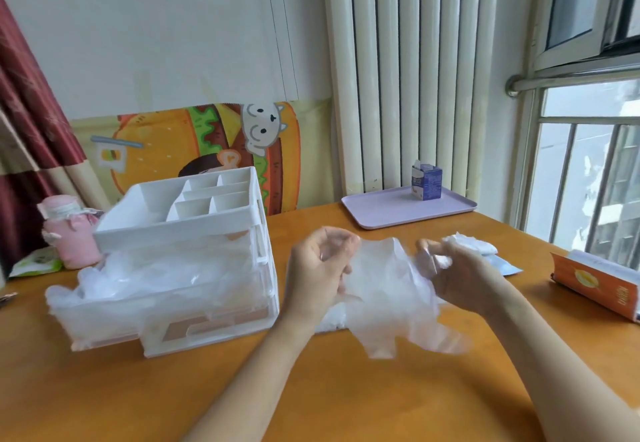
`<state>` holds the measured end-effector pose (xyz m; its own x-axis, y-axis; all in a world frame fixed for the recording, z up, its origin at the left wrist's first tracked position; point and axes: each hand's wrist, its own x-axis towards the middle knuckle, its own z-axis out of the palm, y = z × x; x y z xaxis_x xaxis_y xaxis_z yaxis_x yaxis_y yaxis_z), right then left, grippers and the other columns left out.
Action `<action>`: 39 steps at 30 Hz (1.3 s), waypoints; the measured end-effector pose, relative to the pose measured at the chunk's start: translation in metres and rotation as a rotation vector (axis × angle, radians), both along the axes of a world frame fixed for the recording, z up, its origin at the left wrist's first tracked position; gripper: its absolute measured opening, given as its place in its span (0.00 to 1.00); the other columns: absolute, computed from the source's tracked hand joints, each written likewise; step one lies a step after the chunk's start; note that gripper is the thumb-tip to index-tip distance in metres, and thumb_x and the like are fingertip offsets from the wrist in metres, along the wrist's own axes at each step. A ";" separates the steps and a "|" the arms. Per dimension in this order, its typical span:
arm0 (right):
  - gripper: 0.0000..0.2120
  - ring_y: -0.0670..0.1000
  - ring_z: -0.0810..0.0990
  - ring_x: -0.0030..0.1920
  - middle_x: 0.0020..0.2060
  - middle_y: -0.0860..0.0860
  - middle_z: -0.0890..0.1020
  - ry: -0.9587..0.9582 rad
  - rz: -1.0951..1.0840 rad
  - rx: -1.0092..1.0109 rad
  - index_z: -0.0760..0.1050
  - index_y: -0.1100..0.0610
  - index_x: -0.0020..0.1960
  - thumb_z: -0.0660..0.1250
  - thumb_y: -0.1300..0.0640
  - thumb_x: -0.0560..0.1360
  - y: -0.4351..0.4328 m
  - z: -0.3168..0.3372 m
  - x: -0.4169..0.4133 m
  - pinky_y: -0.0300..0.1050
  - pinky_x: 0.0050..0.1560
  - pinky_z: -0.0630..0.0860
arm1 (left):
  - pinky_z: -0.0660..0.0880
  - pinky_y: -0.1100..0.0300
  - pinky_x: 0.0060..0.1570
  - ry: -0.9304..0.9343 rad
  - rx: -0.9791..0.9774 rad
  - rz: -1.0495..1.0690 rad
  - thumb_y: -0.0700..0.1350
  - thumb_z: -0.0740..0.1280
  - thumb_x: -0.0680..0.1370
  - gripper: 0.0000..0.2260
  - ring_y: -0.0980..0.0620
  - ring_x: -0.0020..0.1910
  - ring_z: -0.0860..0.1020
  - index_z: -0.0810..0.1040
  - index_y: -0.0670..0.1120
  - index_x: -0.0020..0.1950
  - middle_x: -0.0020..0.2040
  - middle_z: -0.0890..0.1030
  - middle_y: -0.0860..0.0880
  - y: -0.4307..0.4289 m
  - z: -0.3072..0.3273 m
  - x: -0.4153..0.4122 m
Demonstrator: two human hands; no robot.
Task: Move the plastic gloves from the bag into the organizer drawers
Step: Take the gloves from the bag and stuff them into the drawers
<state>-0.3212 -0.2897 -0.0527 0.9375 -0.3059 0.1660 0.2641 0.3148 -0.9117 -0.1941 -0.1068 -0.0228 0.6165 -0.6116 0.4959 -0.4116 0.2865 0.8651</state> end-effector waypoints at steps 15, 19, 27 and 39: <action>0.10 0.41 0.78 0.37 0.35 0.47 0.84 0.281 -0.042 -1.241 0.81 0.56 0.40 0.73 0.49 0.71 0.118 0.100 0.032 0.36 0.43 0.69 | 0.72 0.66 0.32 -0.374 0.207 0.050 0.58 0.72 0.68 0.17 0.58 0.28 0.76 0.79 0.44 0.41 0.34 0.82 0.50 0.083 0.069 0.007; 0.11 0.42 0.79 0.34 0.31 0.50 0.84 0.077 -0.076 -0.992 0.75 0.60 0.39 0.71 0.53 0.72 0.137 0.116 0.048 0.33 0.38 0.70 | 0.78 0.65 0.40 0.119 0.167 -0.019 0.62 0.68 0.66 0.23 0.58 0.37 0.81 0.81 0.46 0.50 0.37 0.84 0.53 0.119 0.073 0.032; 0.17 0.51 0.84 0.38 0.37 0.57 0.84 -0.184 -0.139 -0.594 0.73 0.66 0.46 0.71 0.54 0.67 0.168 0.129 0.086 0.44 0.46 0.80 | 0.79 0.64 0.36 0.478 -0.072 -0.182 0.41 0.68 0.70 0.06 0.56 0.35 0.82 0.82 0.41 0.44 0.38 0.84 0.47 0.154 0.082 0.060; 0.20 0.50 0.82 0.35 0.41 0.58 0.83 -0.057 -0.118 -0.893 0.73 0.57 0.59 0.74 0.61 0.70 0.195 0.167 0.109 0.37 0.37 0.75 | 0.62 0.73 0.25 -0.354 0.584 0.064 0.48 0.73 0.74 0.10 0.62 0.23 0.66 0.84 0.44 0.51 0.31 0.79 0.55 0.180 0.153 0.101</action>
